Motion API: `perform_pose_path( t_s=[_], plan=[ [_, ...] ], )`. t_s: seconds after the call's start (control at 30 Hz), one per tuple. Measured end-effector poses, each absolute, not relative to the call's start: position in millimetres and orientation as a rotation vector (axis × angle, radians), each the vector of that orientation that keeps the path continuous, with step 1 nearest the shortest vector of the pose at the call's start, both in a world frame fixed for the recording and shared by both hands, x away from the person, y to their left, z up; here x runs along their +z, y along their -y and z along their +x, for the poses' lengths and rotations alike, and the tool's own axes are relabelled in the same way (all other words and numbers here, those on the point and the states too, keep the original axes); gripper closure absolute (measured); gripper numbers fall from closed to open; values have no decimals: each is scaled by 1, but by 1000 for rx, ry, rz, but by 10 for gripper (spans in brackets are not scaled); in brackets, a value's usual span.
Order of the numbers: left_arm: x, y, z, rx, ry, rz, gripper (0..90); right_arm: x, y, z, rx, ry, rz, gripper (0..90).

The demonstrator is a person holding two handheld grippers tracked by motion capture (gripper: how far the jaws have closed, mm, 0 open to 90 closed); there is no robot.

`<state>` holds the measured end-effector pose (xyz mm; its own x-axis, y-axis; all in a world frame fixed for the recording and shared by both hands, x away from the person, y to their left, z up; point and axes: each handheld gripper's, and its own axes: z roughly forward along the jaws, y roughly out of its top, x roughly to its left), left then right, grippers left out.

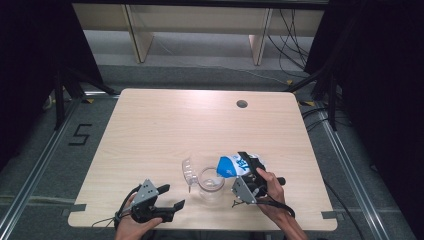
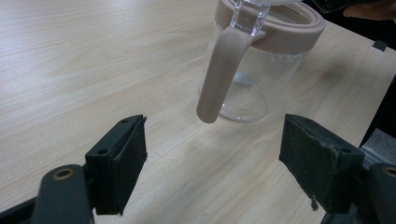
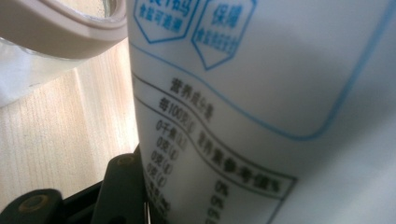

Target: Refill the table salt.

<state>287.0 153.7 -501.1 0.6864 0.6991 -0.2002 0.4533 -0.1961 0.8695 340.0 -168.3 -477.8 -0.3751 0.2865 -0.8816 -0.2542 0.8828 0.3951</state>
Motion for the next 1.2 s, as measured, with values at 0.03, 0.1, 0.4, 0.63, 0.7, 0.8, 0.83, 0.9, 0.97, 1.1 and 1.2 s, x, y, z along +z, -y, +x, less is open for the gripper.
perform_pose_path(
  t_s=[0.03, 0.1, 0.4, 0.63, 0.7, 0.8, 0.83, 0.9, 0.97, 1.1, 1.2],
  plan=[
    [-501, -154, 287, 291, -909, 1839, 224, -477, 168, 340, 559, -1869, 12, 503],
    [-501, -154, 287, 291, -908, 1841, 224, -478, 167, 340, 559, -1867, 9, 504],
    [-500, -154, 287, 295, -888, 1846, 224, -479, 165, 339, 506, -1864, -35, 505],
    [-500, -154, 287, 303, -879, 1856, 223, -478, 163, 337, 456, -1844, -80, 507],
    [-500, -154, 287, 299, -875, 1855, 223, -479, 163, 337, 461, -1830, -70, 507],
    [-501, -153, 286, 288, -903, 1841, 223, -475, 162, 338, 416, -1821, -142, 507],
    [-500, -153, 286, 294, -911, 1839, 223, -476, 162, 337, 423, -1815, -127, 507],
    [-501, -153, 286, 294, -909, 1839, 223, -480, 162, 336, 454, -1823, -69, 507],
    [-501, -153, 286, 291, -910, 1838, 223, -476, 162, 337, 423, -1809, -120, 508],
    [-501, -153, 286, 287, -904, 1842, 223, -480, 161, 335, 447, -1831, -68, 508],
    [-501, -153, 286, 293, -910, 1838, 223, -480, 162, 335, 441, -1826, -81, 508]
  ],
)
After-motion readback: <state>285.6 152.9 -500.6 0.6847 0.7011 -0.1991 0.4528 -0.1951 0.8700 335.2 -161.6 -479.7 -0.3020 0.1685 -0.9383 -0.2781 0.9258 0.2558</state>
